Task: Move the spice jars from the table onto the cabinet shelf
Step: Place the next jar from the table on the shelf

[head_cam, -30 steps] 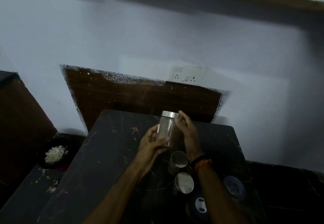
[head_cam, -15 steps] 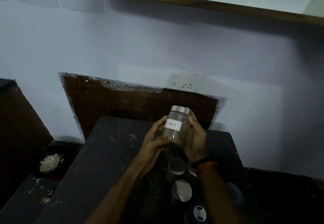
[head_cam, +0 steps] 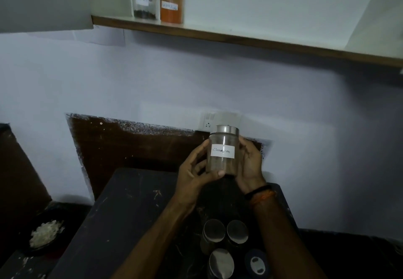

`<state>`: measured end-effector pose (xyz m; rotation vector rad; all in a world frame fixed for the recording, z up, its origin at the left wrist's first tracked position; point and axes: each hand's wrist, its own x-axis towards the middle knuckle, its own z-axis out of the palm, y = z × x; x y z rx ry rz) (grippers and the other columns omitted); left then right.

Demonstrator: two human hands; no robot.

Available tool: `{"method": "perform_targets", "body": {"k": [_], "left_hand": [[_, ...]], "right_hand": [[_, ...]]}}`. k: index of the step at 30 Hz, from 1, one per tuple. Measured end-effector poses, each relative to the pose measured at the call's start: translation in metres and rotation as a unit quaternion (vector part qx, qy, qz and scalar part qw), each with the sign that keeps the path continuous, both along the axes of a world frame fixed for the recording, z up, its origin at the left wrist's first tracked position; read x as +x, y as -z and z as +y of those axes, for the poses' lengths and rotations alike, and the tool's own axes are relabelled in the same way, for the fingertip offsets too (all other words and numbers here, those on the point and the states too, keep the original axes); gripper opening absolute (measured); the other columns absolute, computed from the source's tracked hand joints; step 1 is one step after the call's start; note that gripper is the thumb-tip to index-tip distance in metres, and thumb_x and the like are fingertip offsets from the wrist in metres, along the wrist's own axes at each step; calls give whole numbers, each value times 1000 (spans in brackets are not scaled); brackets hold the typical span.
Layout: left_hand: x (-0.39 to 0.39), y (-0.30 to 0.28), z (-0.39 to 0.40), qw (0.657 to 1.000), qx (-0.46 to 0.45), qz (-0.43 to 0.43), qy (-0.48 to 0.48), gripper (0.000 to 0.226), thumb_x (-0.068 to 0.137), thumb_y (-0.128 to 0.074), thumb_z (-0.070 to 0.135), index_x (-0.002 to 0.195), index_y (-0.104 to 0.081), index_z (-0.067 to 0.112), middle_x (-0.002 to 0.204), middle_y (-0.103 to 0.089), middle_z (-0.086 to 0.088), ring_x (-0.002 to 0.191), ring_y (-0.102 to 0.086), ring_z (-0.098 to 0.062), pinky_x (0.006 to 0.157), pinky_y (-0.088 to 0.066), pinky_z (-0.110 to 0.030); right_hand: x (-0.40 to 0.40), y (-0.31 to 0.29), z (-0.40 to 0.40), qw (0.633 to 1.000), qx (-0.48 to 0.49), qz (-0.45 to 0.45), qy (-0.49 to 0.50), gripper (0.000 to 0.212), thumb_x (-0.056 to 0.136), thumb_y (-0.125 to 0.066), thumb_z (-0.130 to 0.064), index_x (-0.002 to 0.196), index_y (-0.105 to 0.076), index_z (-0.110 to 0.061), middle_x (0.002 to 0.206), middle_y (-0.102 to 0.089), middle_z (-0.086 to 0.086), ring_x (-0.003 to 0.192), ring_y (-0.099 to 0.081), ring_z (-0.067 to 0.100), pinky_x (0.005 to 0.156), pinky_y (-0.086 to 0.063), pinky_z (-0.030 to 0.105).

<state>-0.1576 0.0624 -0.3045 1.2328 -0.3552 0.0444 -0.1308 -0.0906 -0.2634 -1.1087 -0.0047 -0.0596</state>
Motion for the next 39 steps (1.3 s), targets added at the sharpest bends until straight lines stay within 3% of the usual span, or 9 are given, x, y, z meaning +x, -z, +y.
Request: {"method": "perform_targets", "body": {"k": [8,11,18,22,26,30,33,35,39], "left_hand": [[34,-78,-7,995,0,-100,-11,82,71,-87,8,142,-54,36,142,-59,10,127,-60,-17,92,-57,-32],[45,-112,-9,991,9,-132,-20,80,73,-88,11,139,-55,43,139,-59,20,124,-60,-6,86,-57,-22],[66,-163,-10,978,24,-203,-30,81,73,-88,16,140,-53,45,141,-57,23,127,-57,-4,92,-56,-23],[75,-169,-9,975,38,-218,-26,82,71,-91,21,139,-53,47,140,-57,25,124,-58,-1,88,-55,-19],[88,-186,-5,963,84,-254,-28,89,72,-90,28,147,-45,42,141,-57,20,126,-59,-6,99,-54,-27],[113,-222,9,901,204,-367,-108,74,92,-65,47,156,-32,31,141,-57,15,129,-54,-2,105,-43,-16],[145,-253,19,812,337,-424,-218,57,100,-49,45,151,-43,21,145,-55,3,133,-49,-5,111,-40,-27],[170,-274,24,735,483,-408,-246,55,103,-44,47,150,-44,19,152,-49,-3,139,-44,-19,114,-37,-39],[215,-303,34,620,703,-317,-144,68,99,-36,64,155,-33,26,159,-40,-3,143,-41,-25,114,-35,-42]], "right_hand": [[21,-88,-5,998,3,-57,-10,48,100,-45,-39,124,-66,-3,109,-73,15,96,-69,28,76,-60,39],[27,-125,-7,993,-26,-109,-32,49,101,-43,-43,125,-67,-7,118,-71,17,101,-70,29,79,-60,44],[37,-184,-13,966,-149,-211,-27,51,97,-53,-52,131,-62,-15,126,-68,15,116,-65,35,90,-56,57],[42,-197,-18,949,-234,-212,18,49,88,-65,-51,127,-65,-22,120,-72,4,112,-67,25,86,-60,40],[50,-216,-25,932,-272,-236,38,43,86,-72,-44,122,-67,-22,113,-73,2,106,-68,22,77,-56,26],[63,-251,-31,926,-254,-270,73,51,77,-80,-38,123,-65,-21,114,-73,4,100,-72,20,72,-56,23],[75,-280,-37,916,-258,-287,106,53,75,-81,-38,124,-64,-25,113,-73,1,97,-73,17,71,-58,27],[85,-298,-40,909,-268,-296,123,52,75,-82,-38,122,-65,-24,112,-74,2,96,-73,18,72,-59,29],[114,-324,-44,902,-287,-295,132,47,76,-83,-34,117,-66,-19,112,-73,7,100,-72,27,86,-58,44]]}}
